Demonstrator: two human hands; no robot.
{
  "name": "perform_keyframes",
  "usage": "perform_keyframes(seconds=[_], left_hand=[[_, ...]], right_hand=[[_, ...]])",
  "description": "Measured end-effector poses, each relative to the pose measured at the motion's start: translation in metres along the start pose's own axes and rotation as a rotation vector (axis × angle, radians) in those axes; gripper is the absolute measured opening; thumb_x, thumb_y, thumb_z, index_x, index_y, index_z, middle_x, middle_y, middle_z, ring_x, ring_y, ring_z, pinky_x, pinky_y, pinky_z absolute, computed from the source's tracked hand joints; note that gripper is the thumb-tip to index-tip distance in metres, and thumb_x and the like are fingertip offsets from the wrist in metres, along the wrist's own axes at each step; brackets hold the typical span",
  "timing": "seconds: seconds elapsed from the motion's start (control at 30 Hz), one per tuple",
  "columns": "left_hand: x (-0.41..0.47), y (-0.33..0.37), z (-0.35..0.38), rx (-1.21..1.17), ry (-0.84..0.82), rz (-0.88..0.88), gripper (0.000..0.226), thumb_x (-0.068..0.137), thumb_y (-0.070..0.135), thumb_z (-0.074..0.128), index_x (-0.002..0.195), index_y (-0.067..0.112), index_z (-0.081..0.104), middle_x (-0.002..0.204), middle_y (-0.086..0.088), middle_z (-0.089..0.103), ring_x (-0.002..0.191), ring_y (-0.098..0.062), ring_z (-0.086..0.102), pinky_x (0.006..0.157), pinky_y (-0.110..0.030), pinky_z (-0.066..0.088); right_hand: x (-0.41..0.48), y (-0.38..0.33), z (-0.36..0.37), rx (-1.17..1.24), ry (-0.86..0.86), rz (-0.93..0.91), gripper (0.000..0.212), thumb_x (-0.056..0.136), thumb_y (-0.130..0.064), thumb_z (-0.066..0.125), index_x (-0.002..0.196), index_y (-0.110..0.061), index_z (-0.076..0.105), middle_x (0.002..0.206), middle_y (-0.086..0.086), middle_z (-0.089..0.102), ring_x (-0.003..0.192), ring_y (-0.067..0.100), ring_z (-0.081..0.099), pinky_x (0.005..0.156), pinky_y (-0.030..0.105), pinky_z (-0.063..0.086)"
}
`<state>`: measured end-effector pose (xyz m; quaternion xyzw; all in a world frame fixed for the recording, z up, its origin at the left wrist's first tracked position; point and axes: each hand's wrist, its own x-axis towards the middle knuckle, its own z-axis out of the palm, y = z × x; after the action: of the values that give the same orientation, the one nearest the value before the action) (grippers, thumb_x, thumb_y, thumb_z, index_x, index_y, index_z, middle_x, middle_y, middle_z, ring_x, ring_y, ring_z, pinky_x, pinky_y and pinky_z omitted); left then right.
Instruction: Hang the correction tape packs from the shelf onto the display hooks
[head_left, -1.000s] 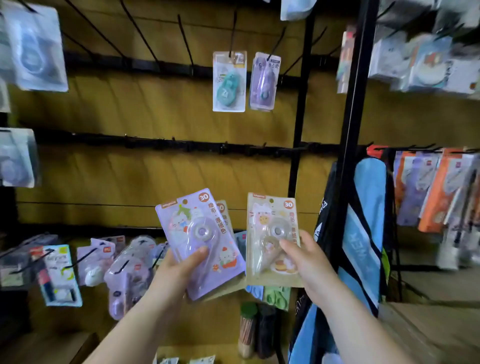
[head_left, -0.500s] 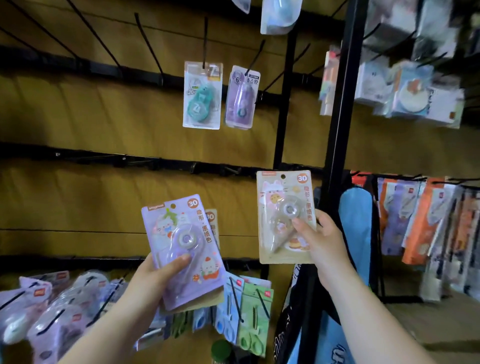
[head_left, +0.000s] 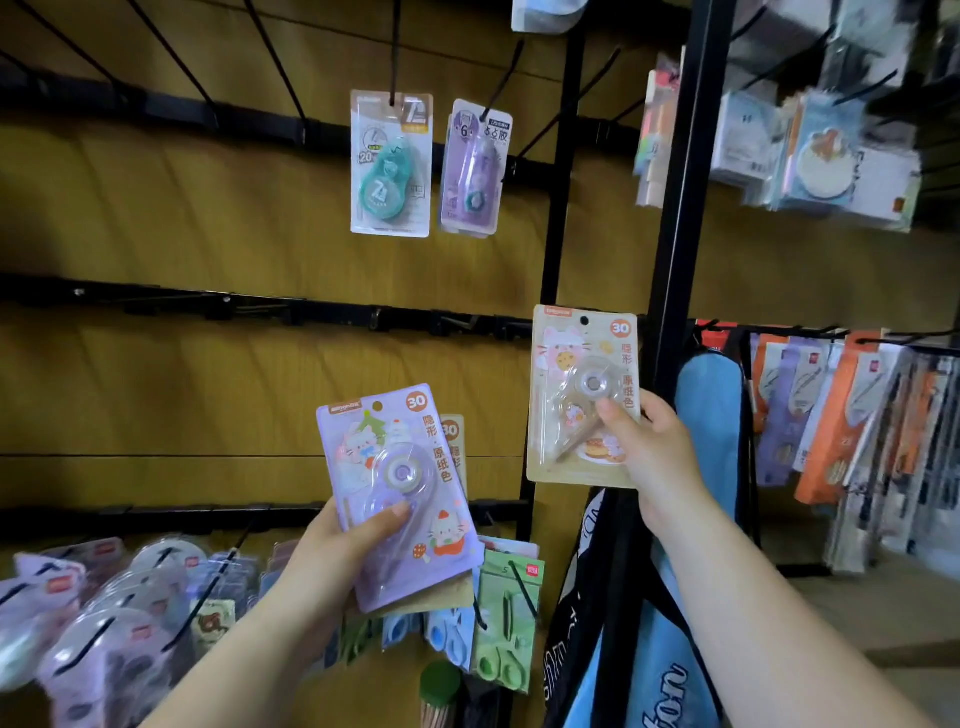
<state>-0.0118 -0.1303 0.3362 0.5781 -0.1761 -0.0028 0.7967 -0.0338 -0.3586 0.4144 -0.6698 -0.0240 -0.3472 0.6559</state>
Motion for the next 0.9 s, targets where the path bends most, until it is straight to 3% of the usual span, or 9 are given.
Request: perform_keyframes(seconds=[0.1,0.27,0.43,0.57,0.73,0.9], left_hand=[[0.000,0.000,-0.002,0.011,-0.014,-0.014,0.047,0.062,0.020,0.070,0.108,0.021,0.061,0.091,-0.002,0.076,0.075,-0.020,0.073,0.058,-0.030,0.056],[0.000,0.001,-0.007,-0.012,-0.005,-0.024,0.025,0.083,0.013,0.059,0.107,0.019,0.060,0.085,-0.001,0.076,0.069,-0.019,0.073,0.051,-0.026,0.056],[0.000,0.006,-0.012,-0.005,-0.015,-0.001,0.045,0.064,0.013,0.074,0.106,0.017,0.060,0.086,-0.002,0.076,0.071,-0.019,0.073,0.052,-0.023,0.056],[0.000,0.006,-0.013,-0.010,0.000,-0.008,0.026,0.081,0.013,0.059,0.107,0.017,0.060,0.086,-0.002,0.076,0.071,-0.018,0.073,0.052,-0.023,0.056],[0.002,0.008,-0.013,0.016,0.022,-0.027,0.022,0.084,0.013,0.057,0.105,0.018,0.061,0.082,-0.001,0.076,0.066,-0.017,0.072,0.048,-0.024,0.054],[0.007,0.013,-0.022,0.041,0.036,-0.013,0.022,0.082,0.016,0.060,0.103,0.023,0.062,0.083,0.001,0.076,0.069,-0.017,0.072,0.066,-0.035,0.054]], right_hand=[[0.002,0.000,0.001,0.022,-0.006,0.023,0.017,0.089,-0.019,0.056,0.080,-0.033,0.056,0.090,-0.006,0.064,0.096,0.020,0.062,0.089,0.037,0.049],[0.003,0.006,0.005,0.045,-0.053,0.108,0.008,0.090,-0.024,0.054,0.088,-0.031,0.058,0.098,-0.003,0.067,0.099,0.020,0.063,0.089,0.037,0.050],[0.002,0.011,0.007,0.095,-0.067,0.153,0.010,0.090,-0.021,0.054,0.095,-0.028,0.059,0.101,0.000,0.067,0.094,0.019,0.064,0.082,0.033,0.052],[0.006,0.015,0.009,0.037,-0.015,0.156,0.018,0.089,-0.021,0.056,0.107,-0.020,0.058,0.102,0.002,0.065,0.096,0.021,0.062,0.085,0.034,0.051],[0.025,0.017,0.031,-0.047,0.113,0.142,0.025,0.088,-0.019,0.058,0.113,-0.013,0.058,0.101,0.002,0.060,0.093,0.017,0.055,0.065,0.020,0.044],[0.047,0.026,0.053,-0.169,0.155,0.135,0.024,0.089,-0.022,0.056,0.111,-0.011,0.056,0.094,0.000,0.055,0.076,0.014,0.051,0.077,0.028,0.038]])
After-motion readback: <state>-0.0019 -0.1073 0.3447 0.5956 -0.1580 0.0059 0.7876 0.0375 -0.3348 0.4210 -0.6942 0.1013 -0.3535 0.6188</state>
